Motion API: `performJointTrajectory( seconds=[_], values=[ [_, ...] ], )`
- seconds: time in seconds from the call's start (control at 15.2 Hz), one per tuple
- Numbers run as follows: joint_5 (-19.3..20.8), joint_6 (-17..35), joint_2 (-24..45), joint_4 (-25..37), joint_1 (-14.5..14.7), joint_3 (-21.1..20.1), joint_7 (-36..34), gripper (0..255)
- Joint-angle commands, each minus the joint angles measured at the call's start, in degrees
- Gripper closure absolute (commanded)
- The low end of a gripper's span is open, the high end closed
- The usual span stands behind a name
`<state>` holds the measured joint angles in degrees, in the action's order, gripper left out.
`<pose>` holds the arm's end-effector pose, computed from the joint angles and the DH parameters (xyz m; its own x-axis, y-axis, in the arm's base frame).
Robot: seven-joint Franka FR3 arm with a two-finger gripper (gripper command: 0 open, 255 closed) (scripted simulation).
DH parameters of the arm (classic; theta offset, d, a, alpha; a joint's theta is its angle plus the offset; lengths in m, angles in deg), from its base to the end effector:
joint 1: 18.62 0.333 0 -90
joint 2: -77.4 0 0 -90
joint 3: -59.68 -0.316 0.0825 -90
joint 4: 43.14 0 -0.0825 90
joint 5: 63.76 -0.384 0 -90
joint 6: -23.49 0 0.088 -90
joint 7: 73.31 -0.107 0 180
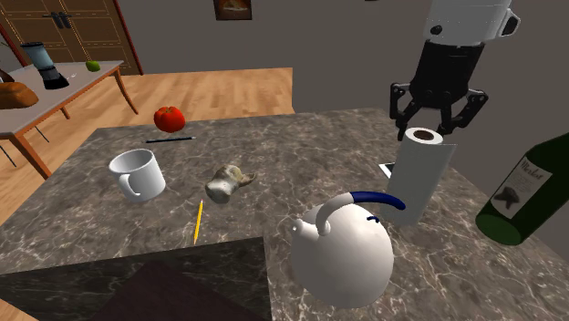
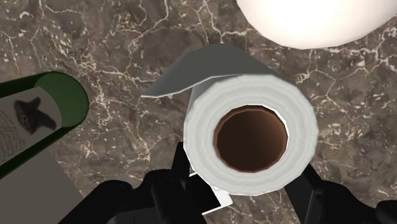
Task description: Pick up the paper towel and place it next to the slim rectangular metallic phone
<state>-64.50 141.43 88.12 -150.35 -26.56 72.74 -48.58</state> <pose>0.5675 -0.2108 0.4169 0.9980 0.0629 -0.0081 0.0631 -0.9976 0.0299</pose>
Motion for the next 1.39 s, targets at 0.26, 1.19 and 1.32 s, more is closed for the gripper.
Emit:
performJointTrajectory(
  seconds=[0.26,1.19,1.32],
  values=[
    [-0.18,2.15,0.69,-1.45,-0.02,-0.05,0.04,255],
    [0.32,-3.15,-1.22,2.0,0.16,0.0,-0.29,0],
    [0.42,-4.57,-1.61,3.03,0.2,0.01,-0.36,0]
  ],
)
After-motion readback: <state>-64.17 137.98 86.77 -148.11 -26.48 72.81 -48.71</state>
